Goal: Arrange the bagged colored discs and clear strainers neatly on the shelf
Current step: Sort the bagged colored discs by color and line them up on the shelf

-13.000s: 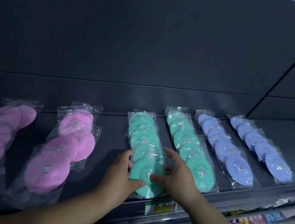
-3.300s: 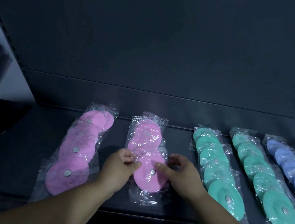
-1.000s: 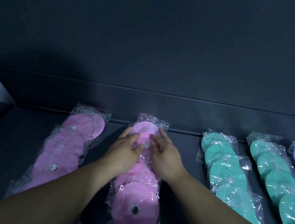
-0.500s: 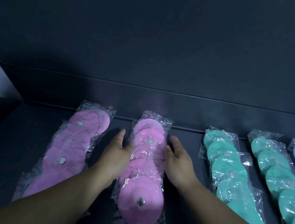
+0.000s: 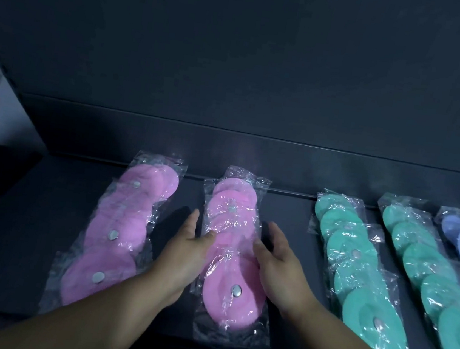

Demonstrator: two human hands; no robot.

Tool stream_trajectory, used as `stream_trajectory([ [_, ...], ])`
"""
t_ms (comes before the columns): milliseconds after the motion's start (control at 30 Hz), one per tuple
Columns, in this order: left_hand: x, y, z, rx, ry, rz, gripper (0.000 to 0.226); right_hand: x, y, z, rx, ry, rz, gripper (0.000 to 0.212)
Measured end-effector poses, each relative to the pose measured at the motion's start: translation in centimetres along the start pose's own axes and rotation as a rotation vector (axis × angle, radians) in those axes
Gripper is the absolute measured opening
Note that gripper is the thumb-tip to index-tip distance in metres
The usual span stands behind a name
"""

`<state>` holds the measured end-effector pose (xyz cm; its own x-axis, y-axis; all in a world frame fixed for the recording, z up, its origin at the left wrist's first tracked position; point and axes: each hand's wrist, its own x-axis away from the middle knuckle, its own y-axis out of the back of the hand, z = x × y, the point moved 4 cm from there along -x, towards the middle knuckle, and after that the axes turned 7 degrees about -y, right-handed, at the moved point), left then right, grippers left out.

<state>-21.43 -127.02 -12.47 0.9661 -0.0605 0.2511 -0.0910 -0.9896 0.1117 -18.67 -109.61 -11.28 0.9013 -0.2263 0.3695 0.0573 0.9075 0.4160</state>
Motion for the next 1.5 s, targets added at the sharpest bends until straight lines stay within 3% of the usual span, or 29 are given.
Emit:
stream_trajectory([
  [267, 2.2, -1.3, 0.0, -0.152, -0.075, 0.154, 0.067, 4.8, -2.9, -0.6, 0.141, 0.086, 0.023, 0.067],
  [600, 3.5, -0.8, 0.2, -0.389, -0.185, 0.255, 0.083, 6.2, -3.2, -0.3, 0.224, 0.045, -0.005, 0.070],
  [667, 3.4, -0.3, 0.3, -0.345, -0.169, 0.250, 0.083, 6.2, -2.5, 0.2, 0.171, 0.020, -0.009, 0.063],
  [800, 1.9, 0.7, -0.7, -0.216, -0.105, 0.162, 0.079, 4.4, -0.8, 1.0, 0.079, 0.019, -0.079, 0.020],
  [867, 0.4, 1.0, -1.0, -0.177, -0.053, 0.121, 0.081, 3.2, -0.4, 1.4, 0.040, -0.001, -0.068, 0.012],
  [967, -2.1, 1.0, -1.1, -0.108, 0.001, 0.086, 0.080, 1.8, -0.9, 1.9, 0.013, -0.003, -0.034, 0.031],
  [1133, -4.2, -0.2, -1.0, 0.002, 0.004, 0.166, 0.048, 0.7, -2.1, 2.1, 0.008, 0.000, 0.078, 0.055],
  [1300, -4.4, 0.1, -1.2, -0.021, 0.032, 0.113, 0.076, -0.9, -1.2, 1.5, -0.029, 0.057, 0.038, 0.025],
  [1434, -5.4, 1.1, -2.0, -0.024, 0.006, 0.007, 0.071, -3.9, -0.1, 1.9, -0.097, 0.028, -0.019, 0.007],
  [1500, -6.3, 1.2, -2.2, -0.011, 0.004, -0.016, 0.070, -5.7, 0.2, 2.4, -0.109, 0.014, -0.022, 0.010],
])
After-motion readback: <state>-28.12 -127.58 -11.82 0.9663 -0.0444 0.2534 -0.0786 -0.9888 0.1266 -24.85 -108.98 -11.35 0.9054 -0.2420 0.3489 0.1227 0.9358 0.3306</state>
